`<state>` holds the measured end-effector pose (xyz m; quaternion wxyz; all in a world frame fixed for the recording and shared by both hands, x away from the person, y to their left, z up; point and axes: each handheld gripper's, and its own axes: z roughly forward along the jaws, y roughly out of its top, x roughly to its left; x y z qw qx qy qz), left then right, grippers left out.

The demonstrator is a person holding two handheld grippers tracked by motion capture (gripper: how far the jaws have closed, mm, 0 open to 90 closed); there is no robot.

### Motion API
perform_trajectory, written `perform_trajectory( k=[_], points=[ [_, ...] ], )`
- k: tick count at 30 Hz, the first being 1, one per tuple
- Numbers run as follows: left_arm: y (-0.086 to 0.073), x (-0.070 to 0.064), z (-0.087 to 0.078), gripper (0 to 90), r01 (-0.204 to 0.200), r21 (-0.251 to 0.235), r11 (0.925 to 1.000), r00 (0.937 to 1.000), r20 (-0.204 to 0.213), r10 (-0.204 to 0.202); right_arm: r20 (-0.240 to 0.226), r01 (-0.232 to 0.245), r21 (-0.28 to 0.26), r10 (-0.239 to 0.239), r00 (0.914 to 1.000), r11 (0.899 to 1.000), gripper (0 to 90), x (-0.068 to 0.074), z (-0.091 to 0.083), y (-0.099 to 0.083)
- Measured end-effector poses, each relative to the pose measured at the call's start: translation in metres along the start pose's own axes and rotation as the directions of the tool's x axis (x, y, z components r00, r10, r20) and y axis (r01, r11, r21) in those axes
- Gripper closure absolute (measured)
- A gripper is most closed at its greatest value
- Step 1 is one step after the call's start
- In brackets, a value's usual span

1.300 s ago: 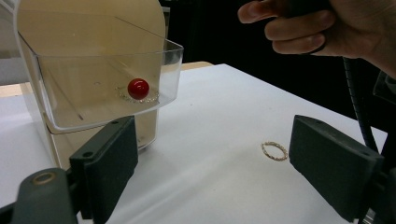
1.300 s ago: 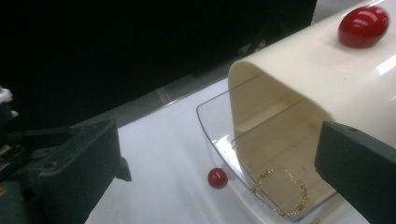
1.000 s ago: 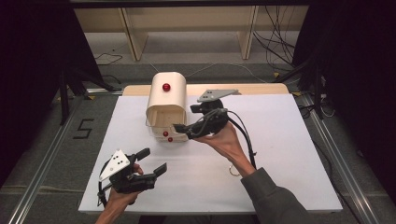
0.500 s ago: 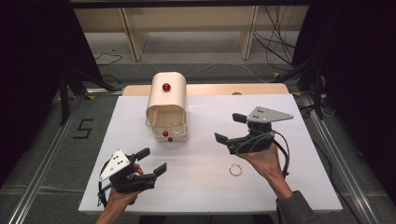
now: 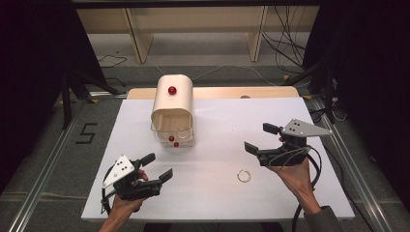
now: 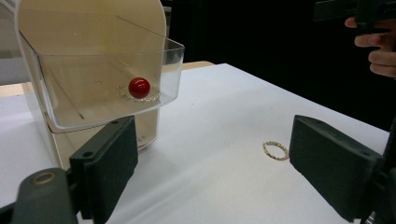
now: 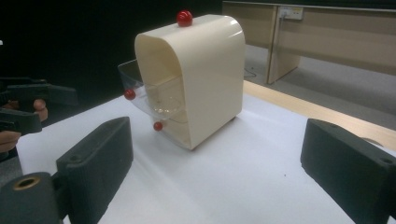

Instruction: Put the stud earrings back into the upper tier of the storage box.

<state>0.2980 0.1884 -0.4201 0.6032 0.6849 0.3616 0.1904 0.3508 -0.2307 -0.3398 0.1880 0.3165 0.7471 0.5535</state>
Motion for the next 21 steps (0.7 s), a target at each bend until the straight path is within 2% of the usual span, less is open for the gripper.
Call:
perform_trajectory(
  k=[10,16,21],
  points=[
    [0.000,0.000,0.000,15.3,-0.001,-0.001,1.0000,1.0000,0.001,0.001,0.002,-0.015,-0.004,0.015,0.9999,1.000,10.5,-0.001,-0.006,-0.010],
    [0.000,0.000,0.000,15.3,0.000,-0.003,1.0000,1.0000,0.001,0.000,-0.006,-0.029,0.036,0.029,0.9996,0.999,10.8,-0.001,-0.002,-0.023],
    [0.000,0.000,-0.001,15.3,-0.001,-0.004,1.0000,1.0000,0.001,0.001,-0.004,-0.044,0.096,0.045,0.9990,0.994,11.4,-0.003,0.003,-0.037]
  ],
)
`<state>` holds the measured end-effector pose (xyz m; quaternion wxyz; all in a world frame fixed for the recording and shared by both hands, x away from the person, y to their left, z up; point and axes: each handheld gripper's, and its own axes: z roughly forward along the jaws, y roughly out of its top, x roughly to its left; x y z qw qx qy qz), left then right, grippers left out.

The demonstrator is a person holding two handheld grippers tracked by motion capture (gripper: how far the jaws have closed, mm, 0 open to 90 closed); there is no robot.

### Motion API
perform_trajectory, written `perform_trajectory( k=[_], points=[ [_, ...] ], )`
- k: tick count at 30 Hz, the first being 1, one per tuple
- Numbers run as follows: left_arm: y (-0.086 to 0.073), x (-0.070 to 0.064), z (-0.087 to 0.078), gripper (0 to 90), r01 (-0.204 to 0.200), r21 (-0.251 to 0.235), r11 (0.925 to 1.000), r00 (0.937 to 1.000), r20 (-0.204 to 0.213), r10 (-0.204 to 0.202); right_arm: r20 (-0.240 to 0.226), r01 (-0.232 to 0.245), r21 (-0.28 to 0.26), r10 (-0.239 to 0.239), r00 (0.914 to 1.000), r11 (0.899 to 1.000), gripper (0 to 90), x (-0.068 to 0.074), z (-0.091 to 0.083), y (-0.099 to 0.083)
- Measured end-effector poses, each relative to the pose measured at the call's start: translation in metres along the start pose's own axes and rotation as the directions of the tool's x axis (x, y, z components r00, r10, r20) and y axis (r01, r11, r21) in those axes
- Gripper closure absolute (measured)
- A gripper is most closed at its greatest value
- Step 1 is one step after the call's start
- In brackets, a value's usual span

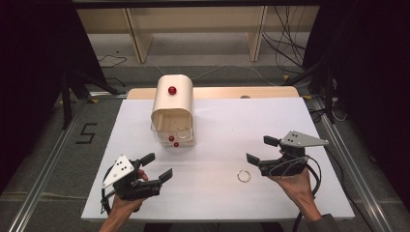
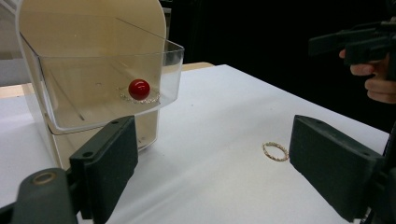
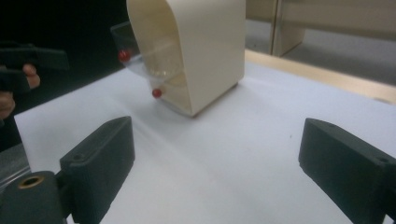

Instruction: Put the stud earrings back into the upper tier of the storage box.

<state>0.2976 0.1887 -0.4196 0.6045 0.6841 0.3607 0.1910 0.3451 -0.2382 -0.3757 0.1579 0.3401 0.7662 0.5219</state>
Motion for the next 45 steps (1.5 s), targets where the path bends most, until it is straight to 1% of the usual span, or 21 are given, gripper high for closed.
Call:
perform_trajectory(
  k=[3,4,8,12,16,21,26,28,30,31,34,37,39,41,44,45],
  points=[
    [0.000,0.000,0.000,15.3,0.001,0.001,1.0000,1.0000,0.001,-0.001,-0.004,-0.011,0.050,0.011,0.9999,0.999,11.3,-0.004,0.007,-0.009],
    [0.000,0.000,0.000,15.3,0.000,0.002,1.0000,1.0000,0.001,0.000,0.003,-0.011,0.062,0.011,0.9999,0.998,11.6,-0.005,0.009,-0.012],
    [0.000,0.000,0.000,15.3,0.001,0.001,1.0000,1.0000,0.000,-0.001,0.016,-0.025,0.119,0.023,0.9996,0.993,12.5,-0.012,0.016,-0.022],
    [0.000,0.000,0.000,15.3,-0.001,0.001,1.0000,1.0000,0.001,0.001,0.017,-0.033,0.160,0.031,0.9994,0.987,13.3,-0.016,0.022,-0.028],
    [0.000,0.000,0.000,15.3,0.000,0.002,1.0000,1.0000,0.001,0.000,0.019,-0.041,0.197,0.038,0.9991,0.980,15.0,-0.019,0.027,-0.032],
    [0.000,0.000,0.000,15.3,-0.001,0.003,1.0000,1.0000,0.002,0.001,0.025,-0.053,0.246,0.048,0.9985,0.968,16.4,-0.022,0.036,-0.037],
    [0.000,0.000,0.000,15.3,0.001,0.003,1.0000,1.0000,0.002,-0.001,0.019,-0.057,0.308,0.054,0.9983,0.950,19.6,-0.023,0.044,-0.042],
    [0.000,0.000,0.000,15.3,0.000,0.003,1.0000,1.0000,0.003,0.000,0.019,-0.054,0.323,0.051,0.9985,0.945,21.7,-0.024,0.047,-0.042],
    [0.000,0.000,0.000,15.3,0.000,0.004,1.0000,1.0000,0.003,0.000,0.019,-0.051,0.345,0.047,0.9987,0.937,25.0,-0.025,0.049,-0.042],
    [0.000,0.000,0.000,15.3,0.000,0.003,1.0000,1.0000,0.003,0.000,0.016,-0.049,0.351,0.046,0.9988,0.935,25.7,-0.025,0.051,-0.043],
    [0.000,0.000,0.000,15.3,0.000,0.004,1.0000,1.0000,0.002,0.000,0.013,-0.052,0.392,0.050,0.9986,0.918,28.1,-0.027,0.057,-0.045],
    [0.000,0.000,0.001,15.3,0.000,0.004,1.0000,1.0000,0.002,0.000,0.015,-0.047,0.433,0.045,0.9989,0.900,32.6,-0.028,0.063,-0.046],
    [0.000,0.000,0.001,15.3,-0.001,0.004,1.0000,1.0000,0.002,0.001,0.016,-0.042,0.451,0.039,0.9991,0.891,36.9,-0.029,0.067,-0.047],
    [0.000,0.000,0.000,15.3,0.000,0.004,1.0000,1.0000,0.002,0.000,0.020,-0.040,0.475,0.034,0.9992,0.879,39.4,-0.030,0.071,-0.048],
    [0.000,0.000,0.001,15.3,-0.001,0.004,1.0000,1.0000,0.002,0.001,0.018,-0.036,0.501,0.032,0.9993,0.865,44.1,-0.031,0.076,-0.049],
    [0.000,0.000,0.001,15.3,-0.001,0.004,1.0000,1.0000,0.002,0.001,0.016,-0.034,0.512,0.031,0.9994,0.859,45.6,-0.031,0.078,-0.050]
  ],
)
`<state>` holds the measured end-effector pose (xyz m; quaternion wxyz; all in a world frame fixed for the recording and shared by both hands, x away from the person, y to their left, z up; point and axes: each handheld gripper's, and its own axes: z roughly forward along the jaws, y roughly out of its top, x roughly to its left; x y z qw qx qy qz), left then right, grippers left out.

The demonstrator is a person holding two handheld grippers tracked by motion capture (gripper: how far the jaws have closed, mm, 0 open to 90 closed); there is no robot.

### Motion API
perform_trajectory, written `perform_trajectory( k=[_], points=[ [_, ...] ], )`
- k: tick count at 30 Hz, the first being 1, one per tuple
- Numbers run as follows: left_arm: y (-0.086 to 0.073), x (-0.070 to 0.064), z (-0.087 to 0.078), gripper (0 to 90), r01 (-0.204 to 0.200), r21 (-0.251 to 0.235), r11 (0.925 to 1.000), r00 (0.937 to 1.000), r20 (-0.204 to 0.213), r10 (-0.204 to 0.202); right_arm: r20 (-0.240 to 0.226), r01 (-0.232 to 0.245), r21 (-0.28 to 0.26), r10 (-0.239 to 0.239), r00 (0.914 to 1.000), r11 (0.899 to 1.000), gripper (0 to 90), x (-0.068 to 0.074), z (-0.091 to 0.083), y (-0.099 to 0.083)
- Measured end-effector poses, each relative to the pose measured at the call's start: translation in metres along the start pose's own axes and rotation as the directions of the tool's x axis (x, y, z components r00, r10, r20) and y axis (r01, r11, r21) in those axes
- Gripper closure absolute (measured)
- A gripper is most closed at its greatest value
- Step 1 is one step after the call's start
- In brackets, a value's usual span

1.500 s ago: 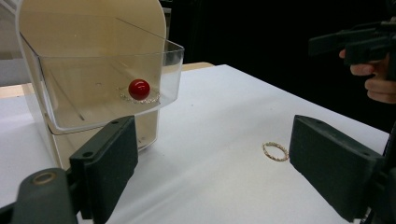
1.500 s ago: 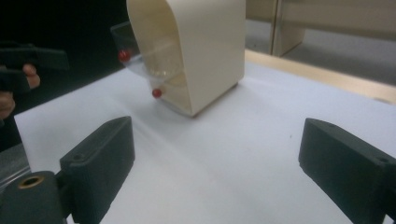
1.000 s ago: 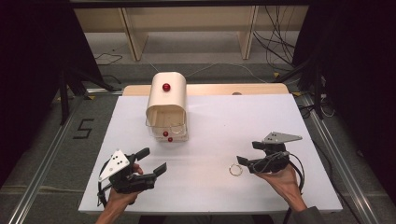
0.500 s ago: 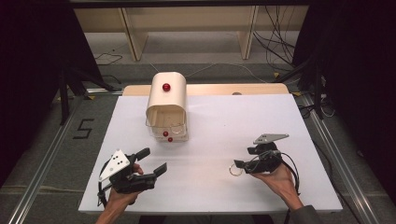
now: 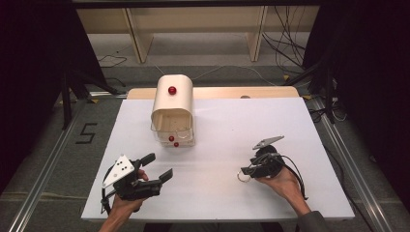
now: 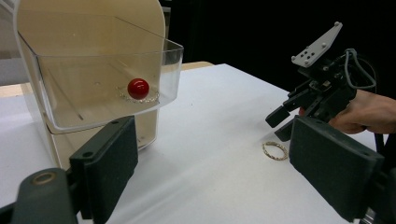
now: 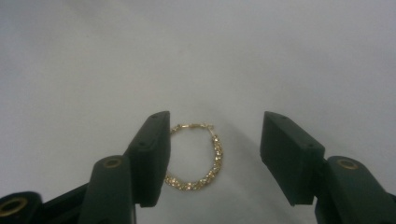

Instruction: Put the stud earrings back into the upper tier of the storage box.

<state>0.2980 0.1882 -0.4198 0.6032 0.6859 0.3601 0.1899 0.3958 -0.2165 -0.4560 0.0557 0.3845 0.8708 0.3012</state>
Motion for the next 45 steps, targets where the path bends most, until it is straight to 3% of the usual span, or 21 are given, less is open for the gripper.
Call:
perform_trajectory(
  k=[7,13,18,21,27,31,37,45],
  points=[
    [0.000,0.000,0.000,15.3,0.000,-0.001,1.0000,1.0000,0.000,0.000,0.002,0.015,0.050,-0.015,0.9999,0.999,56.7,0.002,0.006,0.001],
    [0.000,0.000,0.000,15.3,0.000,-0.001,1.0000,1.0000,0.000,0.000,0.037,0.031,0.116,-0.035,0.9987,0.993,66.2,0.002,0.014,0.001],
    [0.000,0.000,0.000,15.3,0.001,-0.001,1.0000,1.0000,0.001,-0.001,0.077,0.047,0.142,-0.058,0.9954,0.989,76.8,0.005,0.015,0.003],
    [0.000,0.000,0.000,15.3,0.000,0.001,1.0000,1.0000,0.000,0.000,0.078,0.052,0.155,-0.065,0.9949,0.987,85.4,0.007,0.015,0.004],
    [0.000,0.000,0.000,15.3,0.001,0.000,1.0000,1.0000,0.001,-0.001,0.077,0.063,0.155,-0.075,0.9942,0.986,87.2,0.009,0.015,0.004],
    [0.000,0.000,0.000,15.3,0.002,0.000,1.0000,1.0000,0.000,-0.002,0.071,0.073,0.124,-0.082,0.9941,0.990,87.4,0.012,0.008,0.007],
    [0.000,0.000,0.000,15.3,0.001,0.003,1.0000,1.0000,-0.002,-0.001,0.076,0.094,0.019,-0.095,0.9926,0.995,87.4,0.015,-0.014,0.017],
    [0.000,0.000,0.000,15.3,0.004,0.002,1.0000,1.0000,-0.005,-0.004,0.049,0.094,-0.094,-0.089,0.9948,0.991,87.4,0.021,-0.038,0.038]
  ],
)
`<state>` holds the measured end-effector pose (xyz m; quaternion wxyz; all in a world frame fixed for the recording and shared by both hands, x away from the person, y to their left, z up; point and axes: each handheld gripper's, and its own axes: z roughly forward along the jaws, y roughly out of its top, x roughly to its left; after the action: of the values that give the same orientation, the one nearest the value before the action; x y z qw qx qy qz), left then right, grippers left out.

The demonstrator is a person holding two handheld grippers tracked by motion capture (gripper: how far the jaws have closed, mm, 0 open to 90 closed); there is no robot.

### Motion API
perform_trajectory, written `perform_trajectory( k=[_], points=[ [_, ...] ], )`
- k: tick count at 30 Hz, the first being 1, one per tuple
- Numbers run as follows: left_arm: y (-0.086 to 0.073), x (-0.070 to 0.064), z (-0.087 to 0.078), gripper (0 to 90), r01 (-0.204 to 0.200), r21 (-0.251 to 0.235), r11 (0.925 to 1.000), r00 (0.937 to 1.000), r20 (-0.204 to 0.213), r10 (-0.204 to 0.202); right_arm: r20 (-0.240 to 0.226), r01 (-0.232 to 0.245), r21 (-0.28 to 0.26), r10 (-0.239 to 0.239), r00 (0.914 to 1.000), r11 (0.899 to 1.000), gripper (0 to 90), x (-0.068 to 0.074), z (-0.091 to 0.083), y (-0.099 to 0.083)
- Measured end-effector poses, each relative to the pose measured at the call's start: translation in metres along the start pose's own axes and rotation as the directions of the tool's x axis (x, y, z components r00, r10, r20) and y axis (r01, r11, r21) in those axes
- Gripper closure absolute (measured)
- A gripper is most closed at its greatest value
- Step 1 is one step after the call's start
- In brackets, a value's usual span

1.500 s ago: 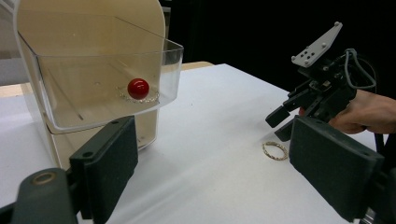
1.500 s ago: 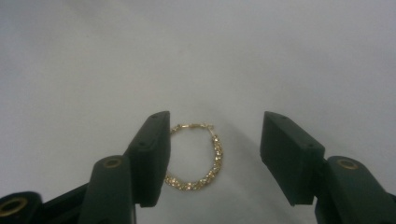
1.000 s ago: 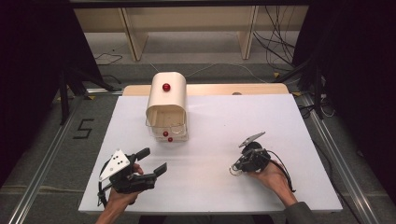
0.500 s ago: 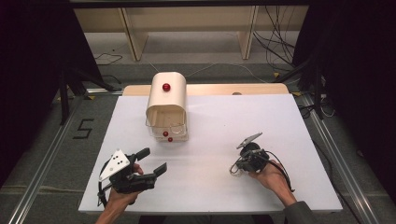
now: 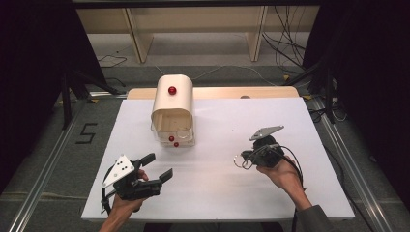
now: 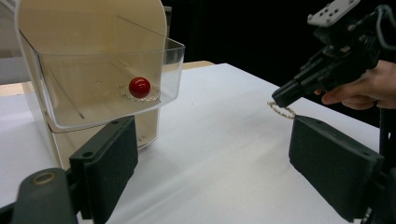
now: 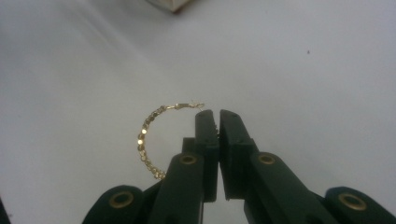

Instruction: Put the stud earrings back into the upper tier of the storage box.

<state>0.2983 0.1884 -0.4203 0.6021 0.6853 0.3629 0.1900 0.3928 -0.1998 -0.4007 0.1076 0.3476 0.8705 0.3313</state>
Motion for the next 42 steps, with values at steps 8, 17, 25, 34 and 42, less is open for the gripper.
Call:
perform_trajectory(
  k=[8,17,25,34,42],
  points=[
    [0.000,0.000,0.000,15.3,-0.001,0.002,1.0000,1.0000,-0.002,0.002,-0.047,0.026,-0.112,-0.031,0.9984,0.993,87.4,0.010,-0.015,0.032],
    [0.000,0.000,0.000,15.3,-0.001,-0.001,1.0000,1.0000,-0.002,0.001,-0.063,0.056,-0.168,-0.067,0.9957,0.984,87.3,0.021,-0.017,0.067],
    [0.000,0.000,0.000,15.3,0.001,-0.001,1.0000,1.0000,-0.003,-0.001,-0.074,0.067,-0.192,-0.082,0.9939,0.979,87.3,0.028,-0.013,0.091],
    [0.000,0.000,0.000,15.3,0.002,-0.001,1.0000,1.0000,-0.004,-0.002,-0.099,0.085,-0.214,-0.108,0.9892,0.973,87.3,0.038,-0.006,0.118],
    [0.000,0.000,-0.001,15.3,0.003,-0.004,1.0000,1.0000,-0.003,-0.003,-0.107,0.106,-0.214,-0.131,0.9856,0.971,87.3,0.050,0.008,0.141]
  ],
)
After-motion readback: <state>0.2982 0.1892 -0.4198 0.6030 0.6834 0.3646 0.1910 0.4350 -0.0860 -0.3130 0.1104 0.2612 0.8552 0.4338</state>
